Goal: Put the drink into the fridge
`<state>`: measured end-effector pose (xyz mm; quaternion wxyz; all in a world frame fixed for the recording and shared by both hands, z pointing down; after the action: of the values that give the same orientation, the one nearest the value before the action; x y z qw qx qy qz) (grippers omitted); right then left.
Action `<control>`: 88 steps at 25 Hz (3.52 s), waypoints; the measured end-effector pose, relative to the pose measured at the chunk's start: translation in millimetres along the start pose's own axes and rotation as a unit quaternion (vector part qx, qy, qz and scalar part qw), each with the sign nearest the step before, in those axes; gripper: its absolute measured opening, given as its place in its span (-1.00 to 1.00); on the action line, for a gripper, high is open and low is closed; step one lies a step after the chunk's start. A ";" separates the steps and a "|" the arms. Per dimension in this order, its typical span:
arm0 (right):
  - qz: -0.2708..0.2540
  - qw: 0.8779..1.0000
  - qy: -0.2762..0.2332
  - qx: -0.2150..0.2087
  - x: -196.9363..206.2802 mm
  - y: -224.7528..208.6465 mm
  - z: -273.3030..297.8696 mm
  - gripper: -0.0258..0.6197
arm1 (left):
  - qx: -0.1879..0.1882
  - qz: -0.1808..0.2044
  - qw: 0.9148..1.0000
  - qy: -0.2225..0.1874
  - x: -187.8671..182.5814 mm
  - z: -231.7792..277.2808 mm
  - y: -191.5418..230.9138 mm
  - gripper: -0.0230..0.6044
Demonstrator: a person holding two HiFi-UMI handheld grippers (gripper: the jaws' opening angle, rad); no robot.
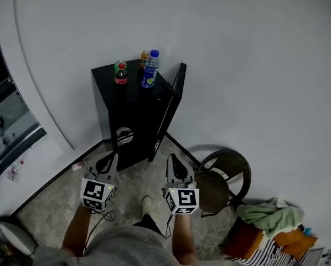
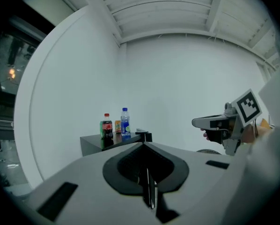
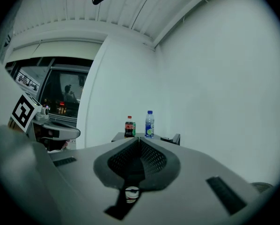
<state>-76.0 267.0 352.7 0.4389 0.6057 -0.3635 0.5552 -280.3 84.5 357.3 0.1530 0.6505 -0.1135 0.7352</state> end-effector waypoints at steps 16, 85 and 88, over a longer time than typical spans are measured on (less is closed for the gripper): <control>0.008 0.993 -0.003 -0.119 21.8 -133.2 143.1 -0.84 | -0.139 -0.022 0.990 -0.021 -30.2 152.6 8.4 -0.91; 0.036 0.998 0.059 -0.002 49.1 -150.9 244.1 -0.84 | -0.182 -0.030 0.983 0.015 -42.5 308.5 167.6 -0.06; 0.036 0.998 0.058 0.003 49.4 -150.1 239.9 -0.84 | -0.178 -0.029 0.983 0.017 -42.0 305.4 164.7 -0.06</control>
<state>154.0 97.6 382.9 0.4373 0.5606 -0.3576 0.6055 -55.7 -183.3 360.0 0.2897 0.6031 -0.2210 0.7096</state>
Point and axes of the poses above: the fingertips, and each gripper's own axes: z forward along the fingers, y to its left, x out of its underside, the point moved 10 cm from there along -z, backward along the fingers, and after that the axes turned 4 degrees about -z, right-handed, at the moved point
